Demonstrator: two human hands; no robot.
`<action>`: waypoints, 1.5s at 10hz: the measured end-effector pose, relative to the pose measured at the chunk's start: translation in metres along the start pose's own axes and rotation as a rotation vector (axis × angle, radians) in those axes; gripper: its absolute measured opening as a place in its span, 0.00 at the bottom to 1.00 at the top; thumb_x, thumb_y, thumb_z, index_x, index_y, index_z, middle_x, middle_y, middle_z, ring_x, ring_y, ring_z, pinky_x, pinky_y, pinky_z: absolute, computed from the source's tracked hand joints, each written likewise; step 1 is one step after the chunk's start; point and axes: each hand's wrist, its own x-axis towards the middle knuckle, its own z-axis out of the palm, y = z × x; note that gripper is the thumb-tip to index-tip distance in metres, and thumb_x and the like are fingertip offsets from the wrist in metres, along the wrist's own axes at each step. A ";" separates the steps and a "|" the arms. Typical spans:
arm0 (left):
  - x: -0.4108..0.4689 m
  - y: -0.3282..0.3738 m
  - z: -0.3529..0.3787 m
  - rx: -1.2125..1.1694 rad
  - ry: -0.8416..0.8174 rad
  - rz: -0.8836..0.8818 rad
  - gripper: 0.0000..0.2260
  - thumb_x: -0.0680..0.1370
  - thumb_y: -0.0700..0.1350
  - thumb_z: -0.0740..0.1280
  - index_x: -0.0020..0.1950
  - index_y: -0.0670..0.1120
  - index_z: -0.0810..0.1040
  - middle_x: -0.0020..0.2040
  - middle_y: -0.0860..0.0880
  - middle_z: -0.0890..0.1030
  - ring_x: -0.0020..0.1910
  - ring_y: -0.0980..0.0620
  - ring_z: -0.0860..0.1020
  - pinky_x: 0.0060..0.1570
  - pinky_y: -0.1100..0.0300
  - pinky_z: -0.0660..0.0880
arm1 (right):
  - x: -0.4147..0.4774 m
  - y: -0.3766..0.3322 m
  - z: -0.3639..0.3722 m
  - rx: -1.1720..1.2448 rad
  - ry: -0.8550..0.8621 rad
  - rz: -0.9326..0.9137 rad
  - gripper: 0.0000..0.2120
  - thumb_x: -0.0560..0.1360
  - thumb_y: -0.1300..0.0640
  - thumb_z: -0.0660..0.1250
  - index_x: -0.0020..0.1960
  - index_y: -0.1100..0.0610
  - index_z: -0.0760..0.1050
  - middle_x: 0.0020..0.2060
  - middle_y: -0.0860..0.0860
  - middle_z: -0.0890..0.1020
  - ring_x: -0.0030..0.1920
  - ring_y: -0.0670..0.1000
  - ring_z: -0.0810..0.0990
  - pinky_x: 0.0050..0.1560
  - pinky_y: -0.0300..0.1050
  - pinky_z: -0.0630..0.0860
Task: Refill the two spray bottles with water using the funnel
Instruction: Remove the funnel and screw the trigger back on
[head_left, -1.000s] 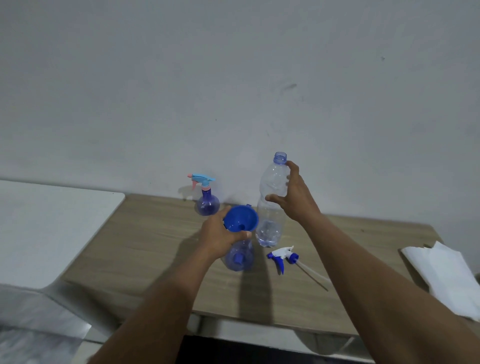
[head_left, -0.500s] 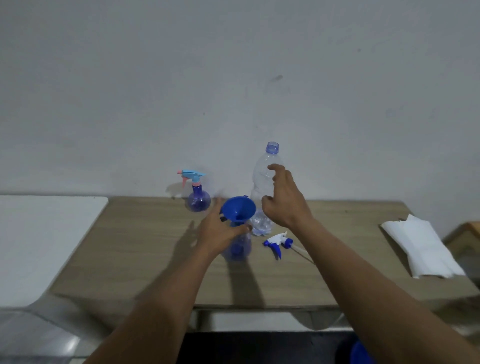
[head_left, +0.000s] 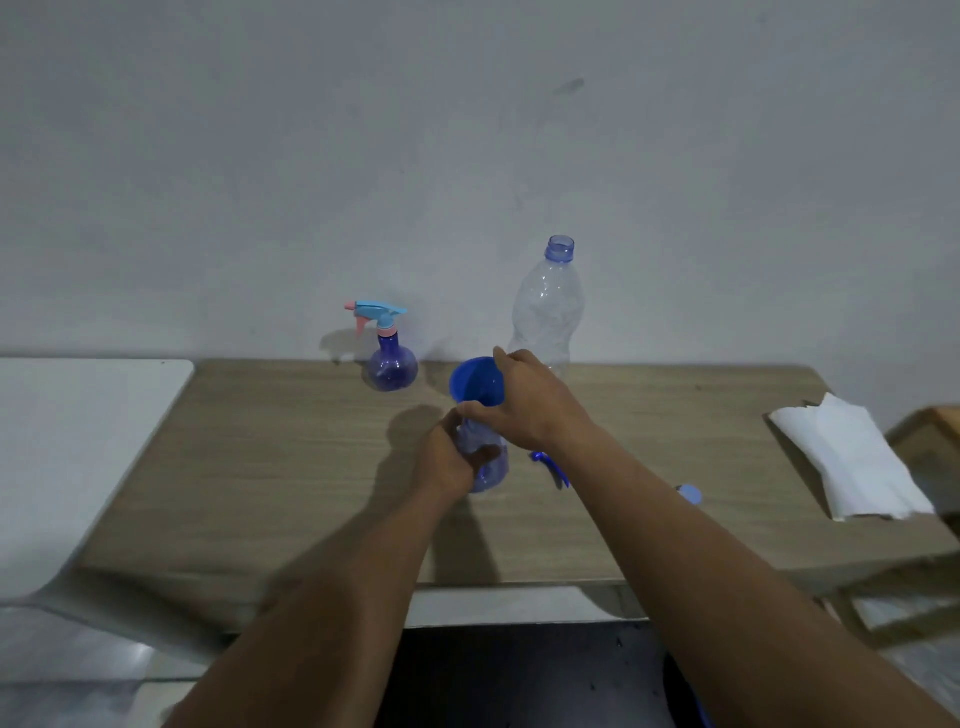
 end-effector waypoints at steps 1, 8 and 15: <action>0.013 -0.008 0.007 -0.187 -0.053 -0.053 0.07 0.76 0.35 0.70 0.50 0.46 0.77 0.46 0.51 0.79 0.47 0.52 0.78 0.47 0.60 0.76 | 0.003 0.000 -0.001 0.015 -0.014 0.006 0.36 0.71 0.39 0.72 0.70 0.57 0.65 0.60 0.56 0.74 0.56 0.57 0.77 0.51 0.47 0.75; 0.003 -0.006 0.001 -0.055 -0.029 0.091 0.19 0.71 0.31 0.71 0.60 0.46 0.79 0.48 0.53 0.81 0.46 0.55 0.78 0.40 0.77 0.71 | -0.044 0.053 -0.023 0.509 0.077 0.204 0.29 0.67 0.59 0.74 0.60 0.54 0.62 0.45 0.47 0.78 0.37 0.48 0.76 0.30 0.35 0.72; -0.005 -0.016 -0.011 -0.014 -0.005 0.132 0.24 0.71 0.39 0.77 0.66 0.50 0.76 0.51 0.58 0.81 0.48 0.67 0.77 0.44 0.79 0.70 | -0.111 0.115 0.144 0.341 0.010 0.292 0.41 0.68 0.44 0.77 0.75 0.54 0.65 0.72 0.49 0.67 0.70 0.51 0.69 0.66 0.43 0.69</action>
